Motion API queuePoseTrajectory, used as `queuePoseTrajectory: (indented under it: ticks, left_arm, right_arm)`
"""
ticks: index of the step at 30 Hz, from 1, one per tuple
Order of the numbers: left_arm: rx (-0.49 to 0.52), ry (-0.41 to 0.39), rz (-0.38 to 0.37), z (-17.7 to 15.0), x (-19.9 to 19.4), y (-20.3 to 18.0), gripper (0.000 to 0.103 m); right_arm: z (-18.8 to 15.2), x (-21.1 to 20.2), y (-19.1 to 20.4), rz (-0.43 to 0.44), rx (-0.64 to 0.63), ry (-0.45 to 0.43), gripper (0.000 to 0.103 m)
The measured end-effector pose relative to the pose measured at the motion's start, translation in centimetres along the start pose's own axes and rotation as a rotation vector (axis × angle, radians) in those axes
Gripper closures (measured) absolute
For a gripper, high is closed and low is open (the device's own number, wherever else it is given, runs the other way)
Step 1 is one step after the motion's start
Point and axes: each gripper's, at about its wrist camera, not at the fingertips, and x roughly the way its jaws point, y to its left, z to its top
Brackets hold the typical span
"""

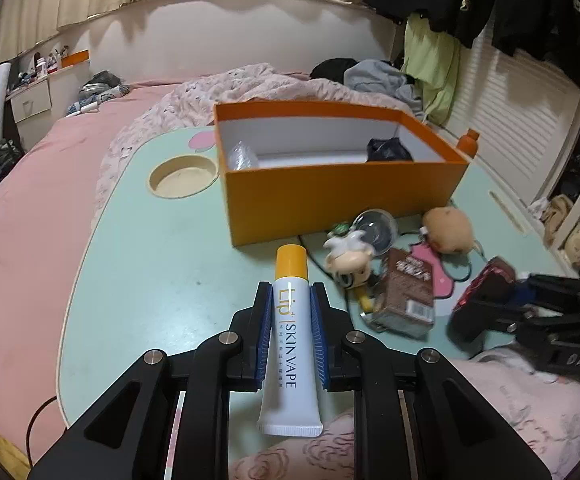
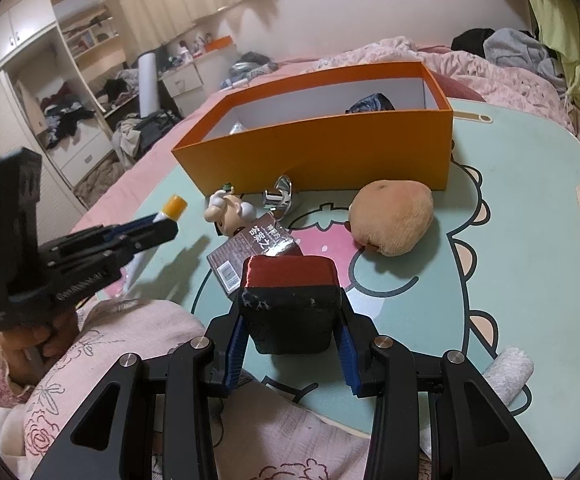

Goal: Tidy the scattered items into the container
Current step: 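Carry the black cube and white tube over the box and release both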

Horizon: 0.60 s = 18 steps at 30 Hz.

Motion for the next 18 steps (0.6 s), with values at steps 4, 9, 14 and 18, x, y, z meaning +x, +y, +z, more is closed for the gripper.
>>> queuePoseTrajectory:
  ticks: [4, 9, 14, 18]
  left_arm:
    - [0.019, -0.006, -0.002, 0.4, 0.0, -0.6, 0.083]
    - [0.017, -0.014, -0.007, 0.6, 0.0, -0.7, 0.083]
    - [0.001, -0.024, -0.022, 1.1, -0.2, -0.6, 0.083]
    - [0.008, -0.051, -0.029, 2.5, -0.3, -1.2, 0.083]
  right_arm:
    - [0.1, 0.6, -0.1, -0.007, 0.001, 0.044, 0.064]
    - [0.2, 0.9, -0.3, -0.020, -0.001, 0.057, 0.065]
    - [0.3, -0.6, -0.4, -0.011, 0.001, -0.007, 0.065]
    - [0.9, -0.6, -0.3, -0.012, 0.000, -0.009, 0.065]
